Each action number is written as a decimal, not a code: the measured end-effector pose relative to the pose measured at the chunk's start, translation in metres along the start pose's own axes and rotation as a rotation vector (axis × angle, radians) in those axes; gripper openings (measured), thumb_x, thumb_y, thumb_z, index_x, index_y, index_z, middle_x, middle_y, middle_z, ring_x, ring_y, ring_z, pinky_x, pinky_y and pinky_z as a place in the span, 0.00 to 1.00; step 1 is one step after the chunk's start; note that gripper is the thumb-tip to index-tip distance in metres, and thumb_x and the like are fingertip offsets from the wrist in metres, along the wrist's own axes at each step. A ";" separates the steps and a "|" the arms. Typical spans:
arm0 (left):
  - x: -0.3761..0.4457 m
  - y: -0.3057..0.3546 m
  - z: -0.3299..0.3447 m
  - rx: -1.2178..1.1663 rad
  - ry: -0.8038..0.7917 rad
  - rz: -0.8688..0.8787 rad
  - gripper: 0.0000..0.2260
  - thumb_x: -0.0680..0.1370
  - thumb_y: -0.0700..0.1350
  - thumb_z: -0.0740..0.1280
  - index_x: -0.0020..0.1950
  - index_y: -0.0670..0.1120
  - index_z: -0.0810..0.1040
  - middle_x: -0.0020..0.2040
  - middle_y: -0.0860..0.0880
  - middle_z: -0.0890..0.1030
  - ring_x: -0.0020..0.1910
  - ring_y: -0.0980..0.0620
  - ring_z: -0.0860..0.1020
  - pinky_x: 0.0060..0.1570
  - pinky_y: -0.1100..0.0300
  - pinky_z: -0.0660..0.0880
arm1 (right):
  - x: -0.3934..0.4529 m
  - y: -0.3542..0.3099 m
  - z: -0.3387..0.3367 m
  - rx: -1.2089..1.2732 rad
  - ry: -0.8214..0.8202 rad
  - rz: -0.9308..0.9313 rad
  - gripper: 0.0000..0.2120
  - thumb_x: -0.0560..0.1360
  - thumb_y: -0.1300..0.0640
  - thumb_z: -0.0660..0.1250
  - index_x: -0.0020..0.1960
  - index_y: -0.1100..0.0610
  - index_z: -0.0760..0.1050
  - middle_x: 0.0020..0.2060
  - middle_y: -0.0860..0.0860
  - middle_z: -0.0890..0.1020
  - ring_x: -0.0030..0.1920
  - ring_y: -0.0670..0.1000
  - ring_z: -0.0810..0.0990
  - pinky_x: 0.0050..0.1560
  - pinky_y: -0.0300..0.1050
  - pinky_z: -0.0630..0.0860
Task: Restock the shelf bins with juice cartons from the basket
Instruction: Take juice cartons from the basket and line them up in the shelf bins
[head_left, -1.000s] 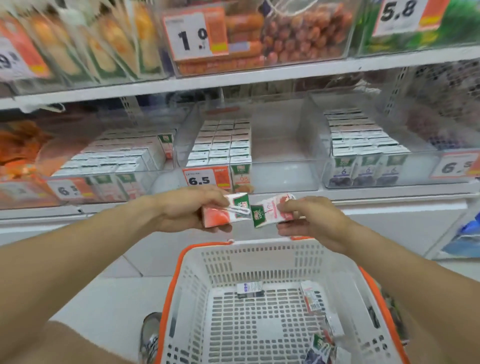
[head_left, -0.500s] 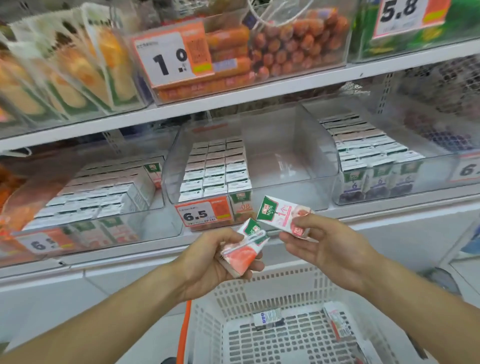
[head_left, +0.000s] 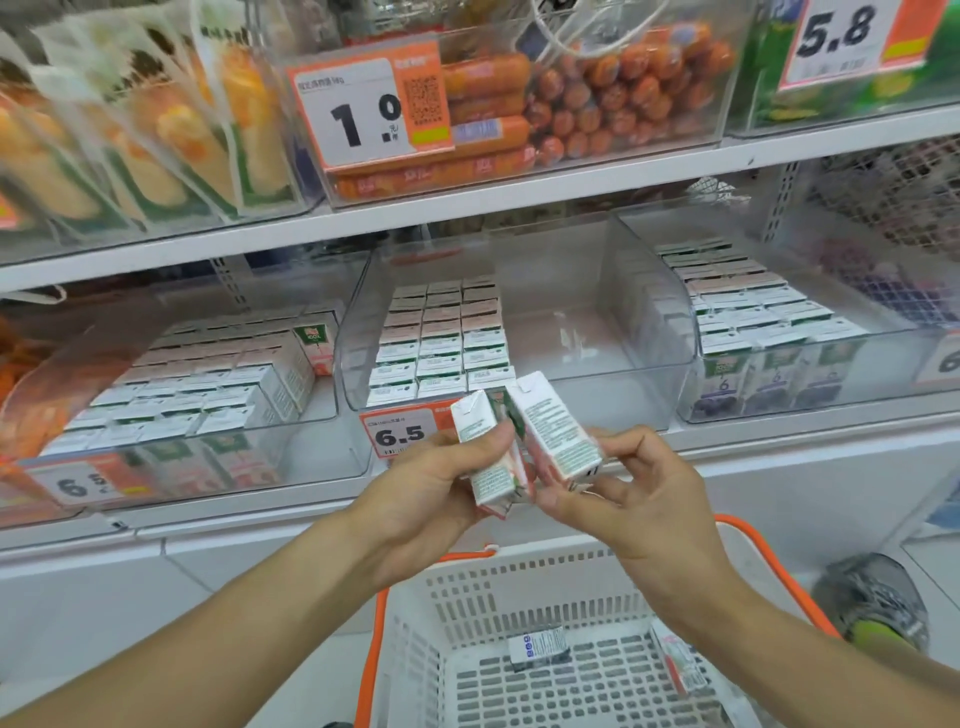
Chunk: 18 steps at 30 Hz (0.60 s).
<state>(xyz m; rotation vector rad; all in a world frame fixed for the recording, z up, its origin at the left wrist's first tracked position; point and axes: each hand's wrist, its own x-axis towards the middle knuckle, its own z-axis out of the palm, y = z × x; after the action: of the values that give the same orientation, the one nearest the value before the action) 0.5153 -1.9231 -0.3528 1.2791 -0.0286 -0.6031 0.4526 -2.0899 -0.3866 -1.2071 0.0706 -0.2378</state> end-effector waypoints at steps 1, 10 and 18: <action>0.001 0.000 -0.001 0.002 0.011 0.018 0.19 0.73 0.44 0.69 0.62 0.39 0.80 0.60 0.38 0.81 0.56 0.43 0.81 0.51 0.54 0.80 | -0.001 -0.001 0.000 -0.020 -0.033 -0.010 0.20 0.63 0.77 0.75 0.48 0.67 0.70 0.53 0.51 0.85 0.48 0.54 0.86 0.45 0.41 0.81; 0.000 -0.001 -0.013 0.138 0.096 0.107 0.33 0.67 0.38 0.79 0.68 0.36 0.71 0.57 0.35 0.82 0.56 0.35 0.82 0.57 0.40 0.78 | 0.000 -0.005 -0.013 -0.092 -0.256 0.126 0.12 0.69 0.62 0.75 0.49 0.67 0.78 0.58 0.49 0.84 0.61 0.47 0.81 0.58 0.45 0.76; -0.009 -0.001 -0.001 0.891 0.177 0.395 0.33 0.62 0.43 0.82 0.57 0.57 0.65 0.46 0.53 0.85 0.41 0.52 0.84 0.40 0.53 0.82 | 0.002 -0.014 -0.008 -0.237 -0.145 0.211 0.24 0.65 0.36 0.75 0.56 0.46 0.79 0.52 0.52 0.85 0.53 0.52 0.84 0.54 0.55 0.81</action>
<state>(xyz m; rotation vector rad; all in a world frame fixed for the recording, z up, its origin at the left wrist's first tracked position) 0.5081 -1.9183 -0.3515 2.1135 -0.4327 -0.1081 0.4507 -2.1021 -0.3763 -1.4378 0.1009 0.0445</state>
